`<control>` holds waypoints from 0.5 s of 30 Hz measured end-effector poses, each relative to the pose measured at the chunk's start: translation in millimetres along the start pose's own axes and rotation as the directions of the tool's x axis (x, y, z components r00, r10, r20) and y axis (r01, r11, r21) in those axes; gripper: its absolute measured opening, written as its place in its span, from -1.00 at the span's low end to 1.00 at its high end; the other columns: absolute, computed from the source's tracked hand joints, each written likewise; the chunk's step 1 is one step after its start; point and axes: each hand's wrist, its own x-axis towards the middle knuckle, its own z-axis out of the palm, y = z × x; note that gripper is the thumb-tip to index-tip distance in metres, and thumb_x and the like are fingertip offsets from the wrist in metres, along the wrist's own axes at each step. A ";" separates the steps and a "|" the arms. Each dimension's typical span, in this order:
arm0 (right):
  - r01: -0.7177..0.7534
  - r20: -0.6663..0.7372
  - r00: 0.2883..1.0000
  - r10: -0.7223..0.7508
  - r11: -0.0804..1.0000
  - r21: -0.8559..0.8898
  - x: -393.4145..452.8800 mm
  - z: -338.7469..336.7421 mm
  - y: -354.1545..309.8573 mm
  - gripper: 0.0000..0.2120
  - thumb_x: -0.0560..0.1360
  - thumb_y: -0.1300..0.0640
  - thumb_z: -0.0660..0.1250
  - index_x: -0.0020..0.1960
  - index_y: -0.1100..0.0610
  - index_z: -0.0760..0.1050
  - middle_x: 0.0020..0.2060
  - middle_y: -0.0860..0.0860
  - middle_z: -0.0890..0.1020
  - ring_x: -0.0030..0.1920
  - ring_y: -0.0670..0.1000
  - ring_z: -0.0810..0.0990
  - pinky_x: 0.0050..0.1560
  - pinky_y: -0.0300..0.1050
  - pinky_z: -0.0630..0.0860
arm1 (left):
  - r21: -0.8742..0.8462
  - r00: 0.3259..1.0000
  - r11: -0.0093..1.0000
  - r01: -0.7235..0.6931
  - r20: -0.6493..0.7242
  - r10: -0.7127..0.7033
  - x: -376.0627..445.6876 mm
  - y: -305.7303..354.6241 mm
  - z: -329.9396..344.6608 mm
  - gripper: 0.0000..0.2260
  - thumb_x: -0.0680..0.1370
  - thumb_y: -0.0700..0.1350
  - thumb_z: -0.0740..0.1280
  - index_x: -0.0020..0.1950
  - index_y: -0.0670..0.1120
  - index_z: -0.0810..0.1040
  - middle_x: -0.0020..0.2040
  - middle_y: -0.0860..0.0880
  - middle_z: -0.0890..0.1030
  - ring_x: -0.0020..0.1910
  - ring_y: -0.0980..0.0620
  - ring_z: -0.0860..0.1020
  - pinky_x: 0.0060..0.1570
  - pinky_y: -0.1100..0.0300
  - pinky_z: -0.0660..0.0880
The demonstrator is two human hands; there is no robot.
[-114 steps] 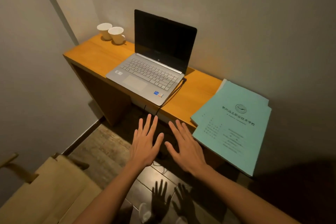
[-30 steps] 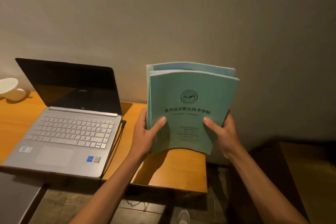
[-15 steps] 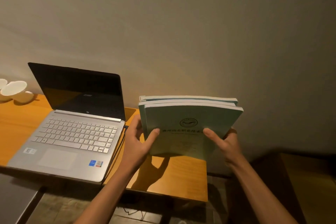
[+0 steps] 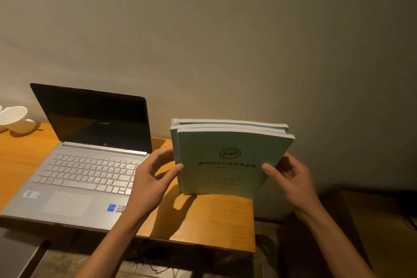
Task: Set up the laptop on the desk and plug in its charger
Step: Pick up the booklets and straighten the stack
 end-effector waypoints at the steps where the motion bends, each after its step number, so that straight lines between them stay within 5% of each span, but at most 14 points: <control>1: -0.014 -0.001 1.000 0.013 1.000 -0.017 -0.1 0.0 0.8 -0.69 0.42 0.18 0.45 0.16 0.02 0.58 0.06 -0.19 0.73 0.13 -0.17 0.68 0.05 -0.30 0.62 | 0.006 1.000 1.000 0.002 0.007 -0.002 -0.3 -1.0 1.1 -0.59 0.49 -0.21 0.46 0.29 0.08 0.54 0.17 0.18 0.65 0.22 0.18 0.57 0.00 0.45 0.53; 5: -0.063 -0.022 0.998 0.062 0.997 -0.054 5.8 0.6 5.6 -0.68 0.42 0.06 0.44 0.16 0.01 0.59 0.06 -0.22 0.73 0.14 -0.18 0.67 0.10 -0.30 0.60 | 0.055 1.000 0.998 0.023 0.020 -0.024 1.8 -0.5 5.9 -0.57 0.49 -0.17 0.48 0.30 0.14 0.50 0.17 0.18 0.65 0.20 0.19 0.58 0.07 0.22 0.61; 10: -0.098 0.009 0.995 0.099 0.992 -0.083 16.7 2.1 1.8 -0.73 0.56 0.23 0.40 0.21 -0.03 0.56 0.12 -0.12 0.71 0.17 -0.15 0.67 0.09 -0.24 0.62 | -0.029 0.993 0.994 0.109 0.054 -0.108 12.9 7.5 4.4 -0.59 0.52 -0.15 0.45 0.32 0.14 0.50 0.15 0.09 0.67 0.20 0.04 0.60 0.11 -0.07 0.60; 15: -0.280 0.010 0.960 0.280 0.960 -0.033 1.2 14.9 13.6 -0.80 0.61 0.27 0.33 0.21 0.10 0.53 0.07 -0.01 0.73 0.02 -0.11 0.73 -0.11 -0.25 0.64 | -0.104 0.947 0.942 0.320 0.071 -0.314 11.2 5.0 6.0 -0.57 0.56 -0.21 0.38 0.22 0.32 0.54 0.10 0.09 0.68 0.01 0.12 0.67 -0.06 0.07 0.57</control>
